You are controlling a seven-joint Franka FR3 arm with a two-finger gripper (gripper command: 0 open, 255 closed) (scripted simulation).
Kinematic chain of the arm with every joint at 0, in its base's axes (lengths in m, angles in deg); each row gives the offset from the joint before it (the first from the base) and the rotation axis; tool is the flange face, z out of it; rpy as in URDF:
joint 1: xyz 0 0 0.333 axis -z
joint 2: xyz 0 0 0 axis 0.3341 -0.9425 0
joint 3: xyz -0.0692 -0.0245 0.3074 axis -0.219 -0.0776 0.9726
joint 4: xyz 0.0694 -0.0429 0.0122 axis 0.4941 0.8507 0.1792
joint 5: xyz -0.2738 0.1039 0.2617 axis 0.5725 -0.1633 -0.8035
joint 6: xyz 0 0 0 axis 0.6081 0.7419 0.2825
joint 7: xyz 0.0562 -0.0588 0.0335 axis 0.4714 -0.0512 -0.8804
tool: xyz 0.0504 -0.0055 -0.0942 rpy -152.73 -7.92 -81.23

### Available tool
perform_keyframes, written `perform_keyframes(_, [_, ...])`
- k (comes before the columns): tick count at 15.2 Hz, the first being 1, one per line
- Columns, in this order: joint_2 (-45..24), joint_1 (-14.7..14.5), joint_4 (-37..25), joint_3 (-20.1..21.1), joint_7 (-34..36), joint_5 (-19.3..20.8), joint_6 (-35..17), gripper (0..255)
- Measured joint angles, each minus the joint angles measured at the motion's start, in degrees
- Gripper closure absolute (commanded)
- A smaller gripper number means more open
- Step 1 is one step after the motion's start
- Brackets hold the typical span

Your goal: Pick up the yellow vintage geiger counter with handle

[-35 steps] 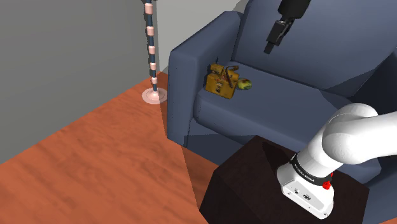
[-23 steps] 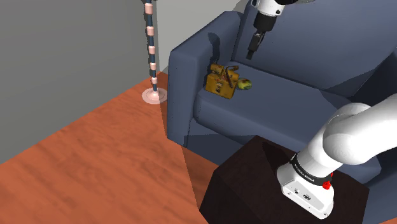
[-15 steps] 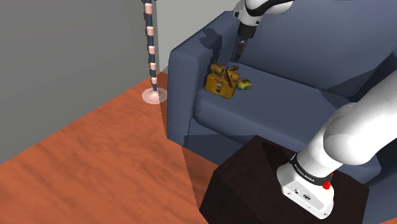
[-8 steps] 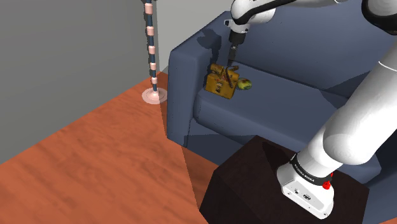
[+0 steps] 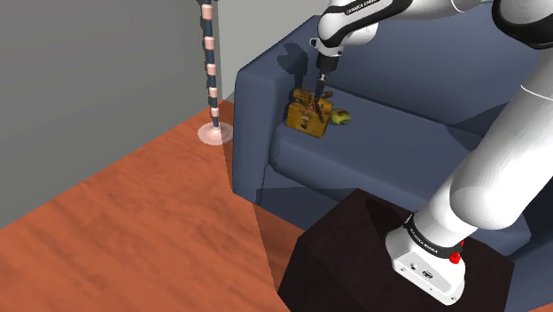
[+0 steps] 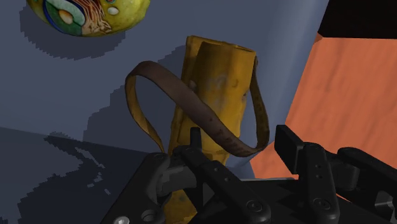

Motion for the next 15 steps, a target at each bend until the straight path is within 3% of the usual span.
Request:
perform_keyframes(9, [0.0, 0.0, 0.1, 0.0, 0.0, 0.0, -0.1, 255])
perform_keyframes(15, [1.3, -0.1, -2.1, 0.0, 0.4, 0.5, 3.5, 255])
